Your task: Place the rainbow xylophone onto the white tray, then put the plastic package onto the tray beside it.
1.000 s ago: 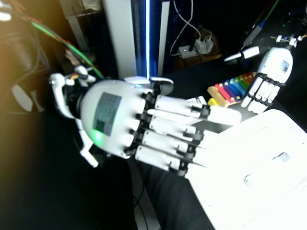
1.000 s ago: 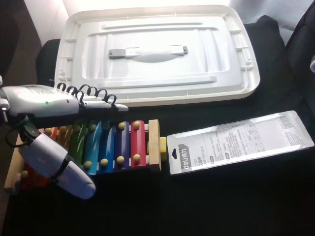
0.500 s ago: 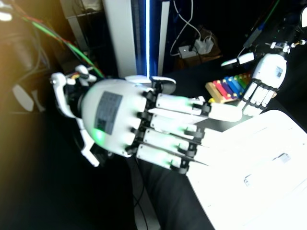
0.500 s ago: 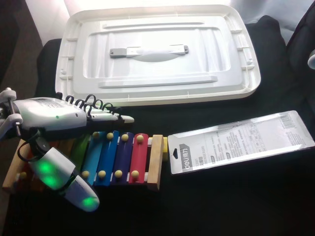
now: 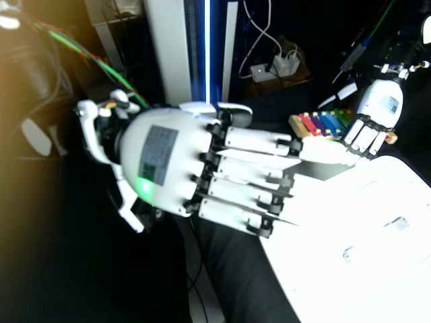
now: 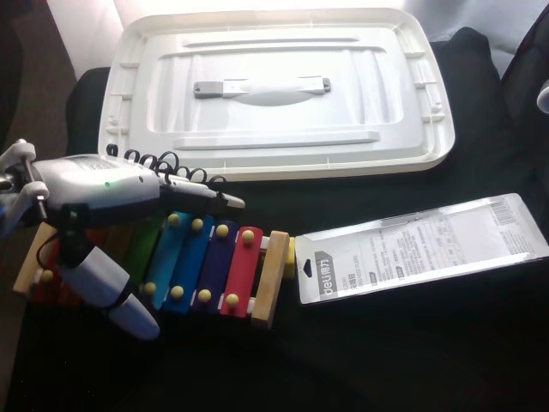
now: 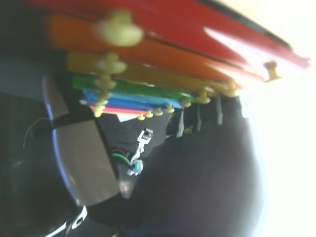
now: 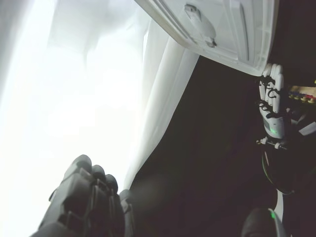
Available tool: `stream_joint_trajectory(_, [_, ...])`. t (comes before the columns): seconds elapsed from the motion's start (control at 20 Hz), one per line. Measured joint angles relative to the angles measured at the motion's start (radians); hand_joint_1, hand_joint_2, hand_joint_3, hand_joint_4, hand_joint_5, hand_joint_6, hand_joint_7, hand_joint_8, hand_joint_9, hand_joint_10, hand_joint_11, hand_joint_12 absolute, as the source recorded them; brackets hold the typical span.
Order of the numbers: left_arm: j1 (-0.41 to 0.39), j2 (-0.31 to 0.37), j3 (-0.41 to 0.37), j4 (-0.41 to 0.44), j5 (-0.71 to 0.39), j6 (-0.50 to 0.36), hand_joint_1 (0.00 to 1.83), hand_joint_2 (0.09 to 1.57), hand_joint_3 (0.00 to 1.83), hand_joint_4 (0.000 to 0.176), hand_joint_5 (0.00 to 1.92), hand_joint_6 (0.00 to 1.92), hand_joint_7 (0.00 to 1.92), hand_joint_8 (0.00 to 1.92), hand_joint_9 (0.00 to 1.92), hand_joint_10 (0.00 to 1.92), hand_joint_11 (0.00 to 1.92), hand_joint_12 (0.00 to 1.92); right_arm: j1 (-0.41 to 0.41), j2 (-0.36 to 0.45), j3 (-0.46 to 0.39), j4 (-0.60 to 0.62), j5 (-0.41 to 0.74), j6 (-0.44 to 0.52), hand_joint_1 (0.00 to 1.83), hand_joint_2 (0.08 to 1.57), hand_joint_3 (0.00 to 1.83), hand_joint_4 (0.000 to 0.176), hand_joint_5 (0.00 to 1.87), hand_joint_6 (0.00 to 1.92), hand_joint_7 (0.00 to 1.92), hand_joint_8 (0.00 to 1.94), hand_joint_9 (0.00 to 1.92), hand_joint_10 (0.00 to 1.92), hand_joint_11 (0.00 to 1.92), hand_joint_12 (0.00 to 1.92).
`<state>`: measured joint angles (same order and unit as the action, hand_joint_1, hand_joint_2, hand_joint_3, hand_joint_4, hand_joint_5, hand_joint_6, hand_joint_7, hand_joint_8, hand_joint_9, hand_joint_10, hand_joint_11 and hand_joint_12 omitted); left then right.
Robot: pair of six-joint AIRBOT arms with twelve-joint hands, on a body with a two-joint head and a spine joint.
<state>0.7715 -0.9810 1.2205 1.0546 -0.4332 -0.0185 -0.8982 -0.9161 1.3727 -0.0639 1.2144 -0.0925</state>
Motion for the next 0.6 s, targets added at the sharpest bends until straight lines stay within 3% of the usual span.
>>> stream_joint_trajectory(0.05, [-0.002, 0.0, 0.0, -0.006, 0.001, 0.004, 1.75, 1.15, 0.0, 0.0, 0.7, 0.08, 0.73, 0.06, 0.58, 1.45, 0.62, 1.67, 0.0, 0.0, 0.0, -0.001, 0.001, 0.0, 0.74, 0.67, 0.14, 0.087, 0.0, 0.0, 0.03, 0.01, 0.0, 0.0, 0.0, 0.0])
stream_joint_trajectory(0.1, [-0.002, 0.0, 0.0, -0.017, 0.0, 0.016, 1.64, 1.2, 0.0, 0.0, 0.78, 0.13, 0.6, 1.2, 0.6, 1.52, 0.65, 1.71, 0.0, 0.0, 0.0, -0.001, 0.002, 0.0, 0.74, 0.68, 0.15, 0.083, 0.0, 0.0, 0.02, 0.01, 0.0, 0.0, 0.0, 0.0])
stream_joint_trajectory(0.15, [-0.002, 0.0, 0.0, -0.027, -0.002, 0.021, 1.64, 1.2, 0.0, 0.0, 0.78, 0.13, 0.6, 1.2, 0.6, 1.52, 0.65, 1.71, 0.0, 0.0, 0.0, 0.0, 0.002, 0.0, 0.74, 0.68, 0.15, 0.083, 0.0, 0.0, 0.02, 0.01, 0.0, 0.0, 0.0, 0.0])
stream_joint_trajectory(0.2, [-0.006, -0.001, 0.001, -0.034, -0.003, 0.029, 1.49, 1.26, 0.0, 0.0, 0.8, 0.15, 0.56, 1.47, 0.62, 1.62, 0.5, 1.55, 0.0, 0.0, 0.0, -0.001, 0.005, 0.0, 0.73, 0.66, 0.14, 0.085, 0.0, 0.0, 0.02, 0.01, 0.0, 0.0, 0.0, 0.0])
stream_joint_trajectory(0.25, [-0.006, -0.001, 0.0, -0.05, -0.006, 0.035, 1.46, 1.26, 0.0, 0.0, 0.79, 0.19, 0.59, 1.51, 0.63, 1.62, 0.42, 1.38, 0.0, 0.0, -0.001, -0.001, 0.007, 0.0, 0.74, 0.67, 0.15, 0.116, 0.0, 0.0, 0.04, 0.01, 0.0, 0.0, 0.0, 0.0])
stream_joint_trajectory(0.3, [-0.005, -0.001, -0.002, -0.06, -0.006, 0.034, 1.46, 1.26, 0.0, 0.0, 0.79, 0.19, 0.59, 1.51, 0.63, 1.62, 0.42, 1.38, 0.0, 0.0, -0.002, 0.0, 0.009, 0.0, 0.74, 0.67, 0.15, 0.116, 0.0, 0.0, 0.04, 0.01, 0.0, 0.0, 0.0, 0.0])
stream_joint_trajectory(0.35, [0.006, -0.001, -0.007, -0.064, -0.01, 0.048, 1.3, 1.29, 0.0, 0.0, 0.64, 1.43, 0.6, 1.49, 0.63, 1.61, 0.42, 1.4, 0.0, 0.0, -0.002, 0.0, 0.008, 0.0, 0.73, 0.66, 0.15, 0.11, 0.0, 0.0, 0.04, 0.01, 0.0, 0.0, 0.0, 0.0])
stream_joint_trajectory(0.45, [0.006, 0.001, -0.013, -0.083, -0.013, 0.082, 1.29, 1.29, 0.0, 0.0, 0.66, 1.45, 0.57, 1.52, 0.62, 1.64, 0.36, 1.47, 0.0, 0.0, -0.002, -0.001, 0.008, 0.0, 0.74, 0.65, 0.15, 0.095, 0.0, 0.0, 0.04, 0.01, 0.0, 0.0, 0.0, 0.0])
stream_joint_trajectory(0.5, [0.006, 0.005, -0.019, -0.1, -0.008, 0.102, 1.16, 1.29, 0.0, 0.0, 0.7, 1.43, 0.58, 1.55, 0.46, 1.27, 0.34, 1.47, 0.0, 0.0, -0.002, -0.005, 0.011, 0.0, 0.75, 0.65, 0.15, 0.109, 0.0, 0.0, 0.03, 0.01, 0.0, 0.0, 0.0, 0.0])
stream_joint_trajectory(0.55, [0.008, 0.009, -0.021, -0.11, -0.01, 0.114, 1.13, 1.29, 0.0, 0.0, 0.72, 1.4, 0.59, 1.55, 0.46, 1.08, 0.33, 1.42, 0.0, 0.0, -0.002, -0.005, 0.011, 0.0, 0.72, 0.65, 0.16, 0.108, 0.0, 0.0, 0.04, 0.01, 0.0, 0.0, 0.0, 0.0])
stream_joint_trajectory(0.6, [0.008, 0.012, -0.021, -0.118, -0.01, 0.125, 1.29, 1.18, 0.0, 0.0, 0.57, 0.81, 0.48, 0.91, 0.47, 0.96, 0.35, 1.33, 0.0, 0.0, -0.002, -0.003, 0.011, 0.0, 0.73, 0.64, 0.16, 0.116, 0.0, 0.0, 0.04, 0.01, 0.0, 0.0, 0.0, 0.0])
